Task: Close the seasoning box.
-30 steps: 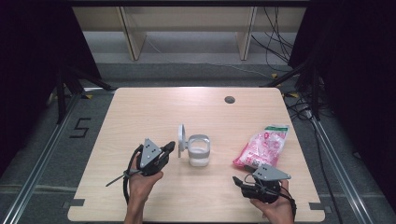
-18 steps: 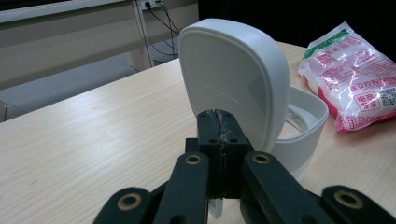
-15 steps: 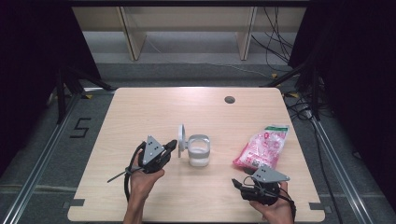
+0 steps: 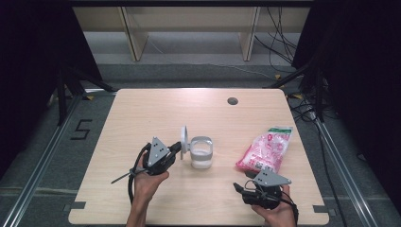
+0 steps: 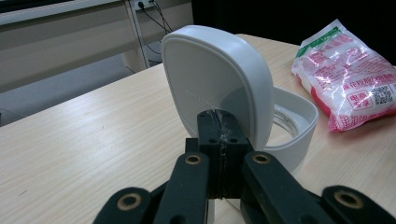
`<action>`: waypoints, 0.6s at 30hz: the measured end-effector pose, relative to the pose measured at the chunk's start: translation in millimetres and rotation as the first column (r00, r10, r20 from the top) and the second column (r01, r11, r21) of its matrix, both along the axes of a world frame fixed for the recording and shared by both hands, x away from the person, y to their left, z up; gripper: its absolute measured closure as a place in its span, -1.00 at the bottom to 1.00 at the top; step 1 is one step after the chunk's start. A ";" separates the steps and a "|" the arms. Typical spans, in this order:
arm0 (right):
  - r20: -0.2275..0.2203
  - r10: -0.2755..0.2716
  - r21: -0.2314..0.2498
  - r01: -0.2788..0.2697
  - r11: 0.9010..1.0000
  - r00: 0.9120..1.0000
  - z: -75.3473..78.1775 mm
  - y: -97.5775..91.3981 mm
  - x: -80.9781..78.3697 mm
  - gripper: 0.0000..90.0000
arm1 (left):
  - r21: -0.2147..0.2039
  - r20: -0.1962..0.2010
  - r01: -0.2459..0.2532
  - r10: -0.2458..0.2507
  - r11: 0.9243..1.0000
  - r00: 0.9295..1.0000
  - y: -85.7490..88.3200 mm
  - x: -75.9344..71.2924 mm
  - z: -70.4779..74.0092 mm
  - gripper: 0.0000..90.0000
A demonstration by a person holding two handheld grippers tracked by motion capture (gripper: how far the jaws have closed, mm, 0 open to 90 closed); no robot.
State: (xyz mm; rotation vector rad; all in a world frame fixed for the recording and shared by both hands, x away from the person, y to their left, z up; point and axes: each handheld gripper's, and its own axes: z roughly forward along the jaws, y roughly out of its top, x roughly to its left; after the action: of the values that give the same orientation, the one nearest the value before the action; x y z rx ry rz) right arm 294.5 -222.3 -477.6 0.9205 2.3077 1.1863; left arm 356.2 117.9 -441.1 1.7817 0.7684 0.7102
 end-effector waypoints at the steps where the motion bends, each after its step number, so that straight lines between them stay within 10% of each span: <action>1: -0.002 -0.011 -0.001 0.011 1.000 1.000 0.0 0.0 -0.7 -0.10 | -0.001 0.002 0.001 -0.001 1.000 1.000 -0.4 0.4 0.4 0.98; 18: -0.007 0.006 0.001 -0.006 1.000 1.000 -1.1 2.0 -0.2 -0.10 | -0.005 -0.011 0.027 -0.027 1.000 1.000 -16.5 -3.4 1.3 0.98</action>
State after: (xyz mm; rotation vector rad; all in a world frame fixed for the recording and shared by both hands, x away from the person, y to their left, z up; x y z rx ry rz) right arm 294.2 -220.3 -478.7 0.9208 2.3168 1.1885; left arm 352.8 101.4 -439.8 1.7901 0.7519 0.6803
